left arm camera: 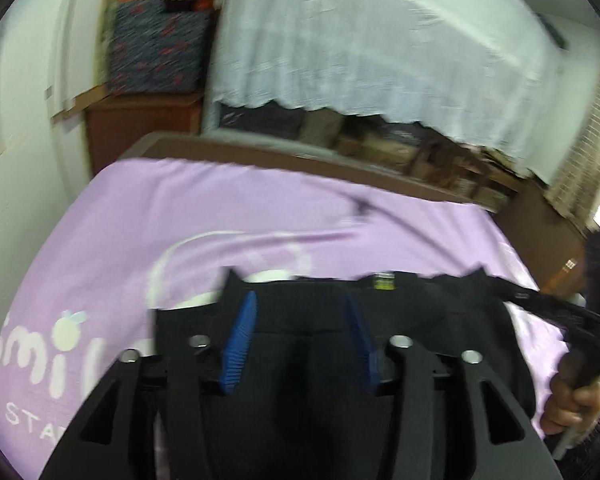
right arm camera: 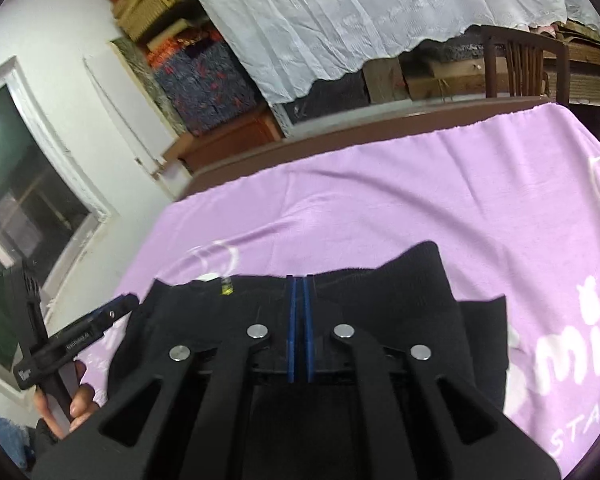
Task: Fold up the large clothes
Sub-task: 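Carry the hem over the hood with both tools and lay it down, then open both tools and smooth the folded hoodie flat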
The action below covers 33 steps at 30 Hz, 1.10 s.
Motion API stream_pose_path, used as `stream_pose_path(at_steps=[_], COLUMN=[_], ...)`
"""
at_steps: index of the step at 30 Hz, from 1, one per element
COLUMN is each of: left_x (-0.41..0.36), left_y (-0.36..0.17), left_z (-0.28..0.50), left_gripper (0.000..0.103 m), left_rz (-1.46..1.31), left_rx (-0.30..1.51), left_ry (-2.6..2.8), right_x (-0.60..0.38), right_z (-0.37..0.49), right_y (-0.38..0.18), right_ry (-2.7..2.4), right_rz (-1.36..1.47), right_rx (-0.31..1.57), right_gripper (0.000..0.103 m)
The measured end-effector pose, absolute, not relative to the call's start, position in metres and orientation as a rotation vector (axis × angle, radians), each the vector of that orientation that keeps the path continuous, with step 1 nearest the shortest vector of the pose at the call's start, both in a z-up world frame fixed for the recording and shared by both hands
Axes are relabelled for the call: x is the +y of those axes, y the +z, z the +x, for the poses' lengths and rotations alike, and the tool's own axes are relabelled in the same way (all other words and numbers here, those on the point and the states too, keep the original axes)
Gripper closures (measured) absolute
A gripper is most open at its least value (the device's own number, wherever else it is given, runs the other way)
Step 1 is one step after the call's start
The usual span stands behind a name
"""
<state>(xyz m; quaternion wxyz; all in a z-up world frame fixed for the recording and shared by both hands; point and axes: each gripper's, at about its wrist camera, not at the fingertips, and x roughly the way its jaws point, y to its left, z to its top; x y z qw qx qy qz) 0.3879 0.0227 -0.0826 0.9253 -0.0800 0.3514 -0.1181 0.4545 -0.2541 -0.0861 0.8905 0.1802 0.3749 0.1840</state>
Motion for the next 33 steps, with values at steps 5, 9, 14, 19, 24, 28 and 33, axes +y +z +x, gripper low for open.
stream_pose_path(at_steps=[5, 9, 14, 19, 24, 28, 33], left_x=[-0.013, -0.009, -0.01, -0.002, -0.023, -0.039, -0.046], left_y=[-0.122, -0.142, -0.145, -0.126, -0.099, -0.104, -0.133], left_z=[0.398, 0.414, 0.414, 0.4, 0.358, 0.337, 0.33], left_gripper=[0.031, 0.027, 0.026, 0.03, 0.03, 0.03, 0.026], left_rz=[-0.004, -0.024, 0.001, -0.083, -0.052, -0.025, 0.006], left_rx=[0.801, 0.87, 0.861, 0.903, 0.853, 0.866, 0.876], left_ry=[-0.196, -0.196, -0.182, -0.206, -0.263, -0.274, -0.262], right_x=[-0.263, -0.294, -0.306, -0.297, -0.268, -0.236, -0.221], right_z=[0.46, 0.474, 0.476, 0.455, 0.402, 0.37, 0.355], right_y=[-0.115, -0.152, -0.158, -0.127, -0.07, -0.065, -0.093], right_ry=[0.341, 0.318, 0.315, 0.287, 0.374, 0.442, 0.441], right_rz=[0.41, 0.564, 0.648, 0.596, 0.467, 0.434, 0.423], right_rx=[0.836, 0.893, 0.92, 0.901, 0.798, 0.811, 0.874], right_gripper=[0.081, 0.091, 0.103, 0.096, 0.079, 0.073, 0.073])
